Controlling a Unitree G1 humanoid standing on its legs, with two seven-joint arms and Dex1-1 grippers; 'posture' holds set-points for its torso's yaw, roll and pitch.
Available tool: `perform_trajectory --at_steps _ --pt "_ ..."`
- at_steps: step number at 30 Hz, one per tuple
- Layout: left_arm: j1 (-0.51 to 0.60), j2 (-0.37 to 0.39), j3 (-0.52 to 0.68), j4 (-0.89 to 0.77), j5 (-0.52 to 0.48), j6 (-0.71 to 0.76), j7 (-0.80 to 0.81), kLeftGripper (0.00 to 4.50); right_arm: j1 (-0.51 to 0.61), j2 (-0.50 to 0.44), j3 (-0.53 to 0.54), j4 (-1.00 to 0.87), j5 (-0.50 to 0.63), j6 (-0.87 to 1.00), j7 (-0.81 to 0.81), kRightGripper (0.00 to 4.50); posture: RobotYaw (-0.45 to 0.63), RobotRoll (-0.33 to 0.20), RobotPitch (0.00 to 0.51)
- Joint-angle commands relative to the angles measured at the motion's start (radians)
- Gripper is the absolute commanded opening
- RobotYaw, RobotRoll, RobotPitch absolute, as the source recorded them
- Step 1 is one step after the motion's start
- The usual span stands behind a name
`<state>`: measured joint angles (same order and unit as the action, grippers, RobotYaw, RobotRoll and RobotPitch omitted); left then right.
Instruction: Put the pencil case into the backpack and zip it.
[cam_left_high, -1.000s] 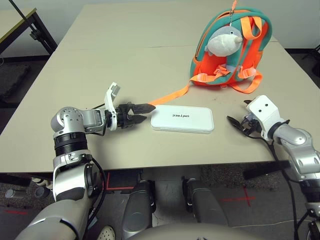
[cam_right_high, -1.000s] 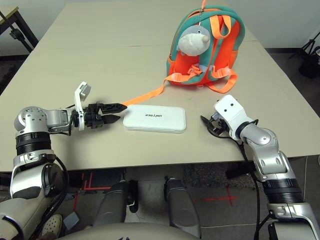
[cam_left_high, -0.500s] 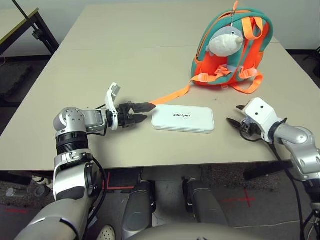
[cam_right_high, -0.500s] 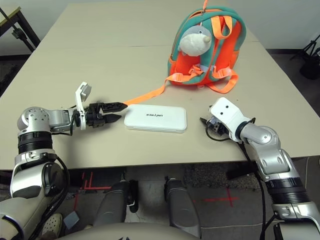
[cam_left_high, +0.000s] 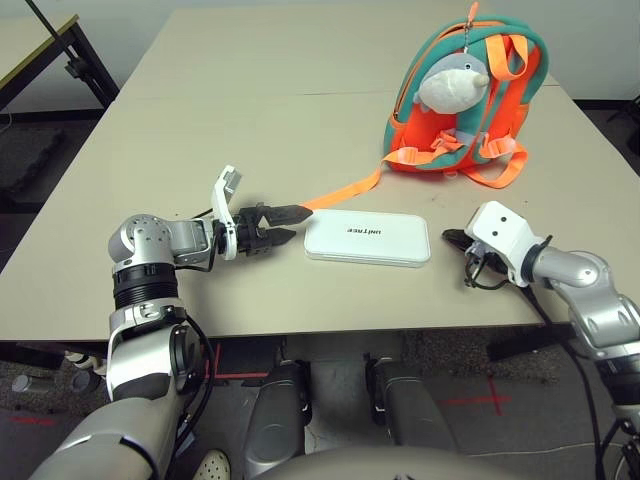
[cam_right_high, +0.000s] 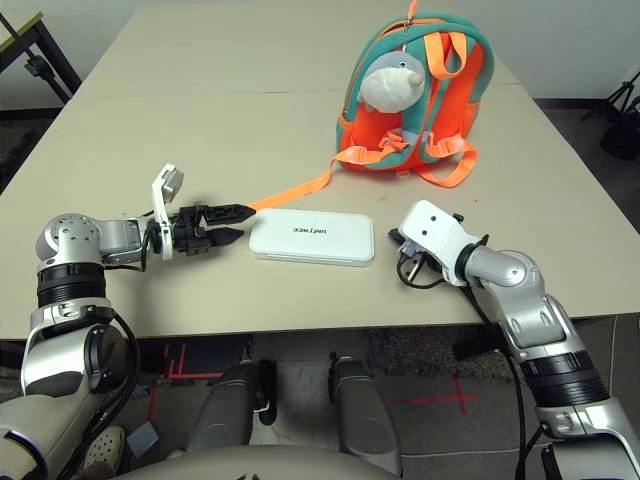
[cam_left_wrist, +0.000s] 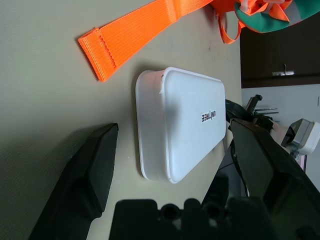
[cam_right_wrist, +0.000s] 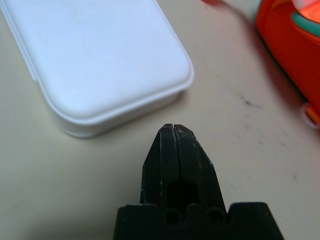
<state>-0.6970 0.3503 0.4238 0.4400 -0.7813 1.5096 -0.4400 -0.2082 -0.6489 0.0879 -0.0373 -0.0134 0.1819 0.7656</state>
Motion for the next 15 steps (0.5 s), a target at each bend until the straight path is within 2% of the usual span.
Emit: perform_trajectory --at_steps 1,15 --pt "0.010 -0.011 -0.027 0.012 0.032 0.004 0.014 4.50 -0.012 0.018 0.032 0.008 -0.005 -0.001 0.005 0.01 -0.11 0.000 0.166" --pt "0.026 -0.010 -0.053 -0.006 0.028 0.001 -0.009 4.50 -0.055 0.095 0.085 -0.010 -0.023 0.008 -0.006 0.01 -0.11 0.000 0.173"
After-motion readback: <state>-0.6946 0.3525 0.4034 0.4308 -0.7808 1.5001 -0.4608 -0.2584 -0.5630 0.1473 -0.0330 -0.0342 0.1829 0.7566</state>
